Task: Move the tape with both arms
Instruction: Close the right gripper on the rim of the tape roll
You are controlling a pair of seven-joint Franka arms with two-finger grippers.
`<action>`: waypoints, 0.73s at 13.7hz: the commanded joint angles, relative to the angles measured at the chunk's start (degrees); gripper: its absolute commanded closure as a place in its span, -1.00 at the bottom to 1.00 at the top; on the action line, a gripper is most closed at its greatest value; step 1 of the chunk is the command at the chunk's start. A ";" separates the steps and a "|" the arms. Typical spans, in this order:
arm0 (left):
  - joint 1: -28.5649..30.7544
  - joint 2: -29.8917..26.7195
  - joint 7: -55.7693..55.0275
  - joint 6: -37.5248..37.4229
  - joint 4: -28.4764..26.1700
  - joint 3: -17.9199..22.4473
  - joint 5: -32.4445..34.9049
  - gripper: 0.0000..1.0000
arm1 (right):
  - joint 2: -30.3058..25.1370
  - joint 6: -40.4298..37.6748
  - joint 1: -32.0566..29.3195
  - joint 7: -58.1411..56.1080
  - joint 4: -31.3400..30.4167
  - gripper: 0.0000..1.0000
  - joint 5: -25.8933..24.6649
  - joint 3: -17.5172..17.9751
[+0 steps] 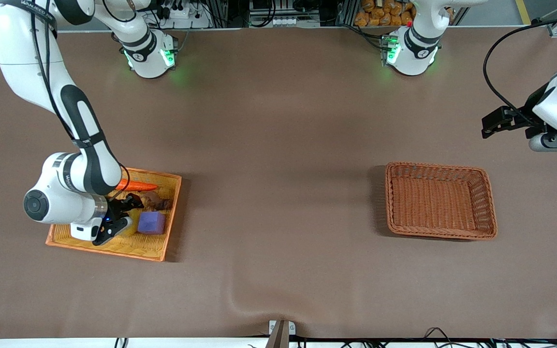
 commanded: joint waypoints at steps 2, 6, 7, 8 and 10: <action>0.33 0.17 0.39 0.07 0.01 -0.21 -0.76 -1.00 | -0.92 -0.51 0.66 -0.38 0.55 1.00 -3.45 0.03; 0.33 0.17 0.39 0.25 0.01 -0.21 -0.85 -1.00 | -5.83 -8.39 1.28 0.76 4.40 1.00 -4.69 -0.32; 0.33 0.17 0.39 0.25 0.01 -0.21 -0.85 -1.00 | -6.89 -12.60 1.10 0.76 7.03 1.00 -5.65 -0.41; 0.33 0.17 0.39 0.25 0.01 -0.21 -0.85 -1.00 | -8.03 -16.99 1.01 0.76 9.32 1.00 -5.83 -0.32; 0.33 0.17 0.39 0.25 0.01 -0.21 -0.85 -1.00 | -9.97 -23.60 1.97 3.81 12.75 1.00 -5.75 0.20</action>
